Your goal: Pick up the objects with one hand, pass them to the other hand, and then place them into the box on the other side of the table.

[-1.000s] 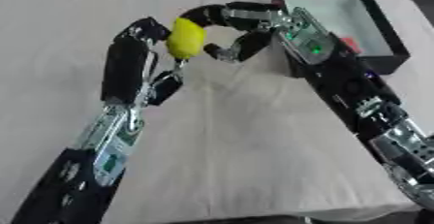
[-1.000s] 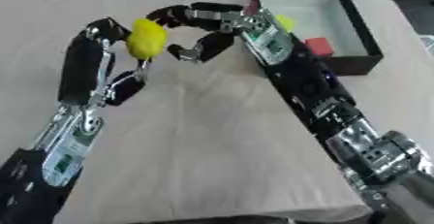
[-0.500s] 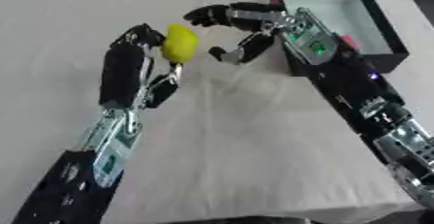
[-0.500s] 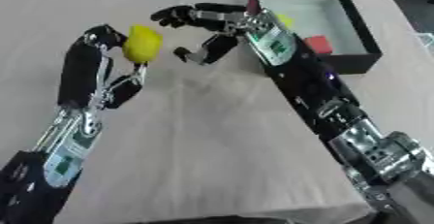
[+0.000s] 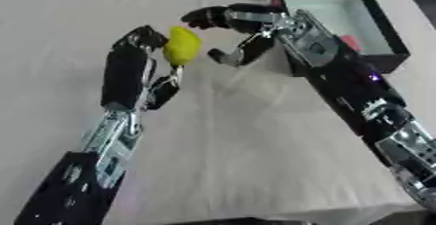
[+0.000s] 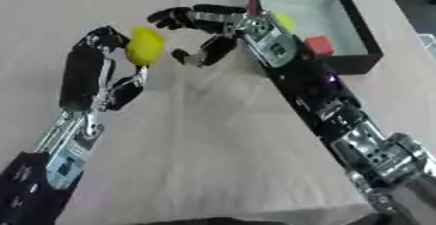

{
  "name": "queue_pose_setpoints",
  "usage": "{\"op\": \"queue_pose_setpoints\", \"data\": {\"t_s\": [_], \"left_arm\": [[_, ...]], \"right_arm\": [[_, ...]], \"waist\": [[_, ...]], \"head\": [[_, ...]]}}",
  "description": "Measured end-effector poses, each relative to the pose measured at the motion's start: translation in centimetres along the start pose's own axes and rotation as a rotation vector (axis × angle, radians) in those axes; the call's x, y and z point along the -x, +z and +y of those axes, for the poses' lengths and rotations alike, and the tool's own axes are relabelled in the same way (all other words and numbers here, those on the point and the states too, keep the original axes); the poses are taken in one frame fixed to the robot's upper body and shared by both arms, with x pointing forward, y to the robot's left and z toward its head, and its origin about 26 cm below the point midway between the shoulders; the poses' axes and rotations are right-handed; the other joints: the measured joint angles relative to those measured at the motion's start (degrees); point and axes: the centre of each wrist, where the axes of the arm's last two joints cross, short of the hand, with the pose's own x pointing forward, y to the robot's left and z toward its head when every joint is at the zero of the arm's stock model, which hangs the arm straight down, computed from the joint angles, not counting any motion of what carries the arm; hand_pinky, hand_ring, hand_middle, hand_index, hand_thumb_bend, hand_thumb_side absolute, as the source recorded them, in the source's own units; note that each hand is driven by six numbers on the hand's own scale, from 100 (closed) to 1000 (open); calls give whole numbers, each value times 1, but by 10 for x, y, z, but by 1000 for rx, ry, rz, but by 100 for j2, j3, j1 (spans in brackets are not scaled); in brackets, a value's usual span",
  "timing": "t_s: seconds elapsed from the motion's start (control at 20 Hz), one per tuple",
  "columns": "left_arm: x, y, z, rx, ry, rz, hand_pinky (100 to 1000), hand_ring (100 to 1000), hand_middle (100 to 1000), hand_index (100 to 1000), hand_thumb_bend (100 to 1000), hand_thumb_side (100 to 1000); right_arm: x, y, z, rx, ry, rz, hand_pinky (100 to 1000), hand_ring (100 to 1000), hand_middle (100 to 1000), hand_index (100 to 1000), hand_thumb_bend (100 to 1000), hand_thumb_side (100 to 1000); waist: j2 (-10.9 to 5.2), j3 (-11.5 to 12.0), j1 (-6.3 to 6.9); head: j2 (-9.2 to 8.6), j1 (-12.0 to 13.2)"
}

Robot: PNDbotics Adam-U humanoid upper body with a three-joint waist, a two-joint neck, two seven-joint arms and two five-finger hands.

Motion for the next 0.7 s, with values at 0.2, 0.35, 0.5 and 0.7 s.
{"op": "queue_pose_setpoints", "data": {"t_s": [0.2, 0.35, 0.5, 0.7], "left_arm": [[0, 0, 0, -1, -12, -6, 589, 576, 486, 453, 100, 100], [0, 0, 0, -1, -17, -11, 589, 576, 485, 452, 100, 100], [-1, 0, 0, -1, -21, -16, 593, 577, 486, 454, 100, 100], [-1, 0, 0, -5, -33, -27, 595, 578, 487, 455, 100, 100]], "right_arm": [[0, -2, 2, -8, -9, -9, 1000, 1000, 1000, 1000, 100, 518], [-1, -4, 3, -12, -13, -16, 1000, 1000, 1000, 1000, 100, 522], [-1, -4, 3, -15, -14, -15, 1000, 1000, 1000, 1000, 100, 523], [-1, -5, 4, -21, -13, -14, 1000, 1000, 1000, 1000, 100, 528]], "waist": [[0, -7, 0], [0, -7, 0], [0, -6, -1], [0, 1, -5]], "head": [[2, -3], [4, -5], [5, -19], [6, -26]]}}
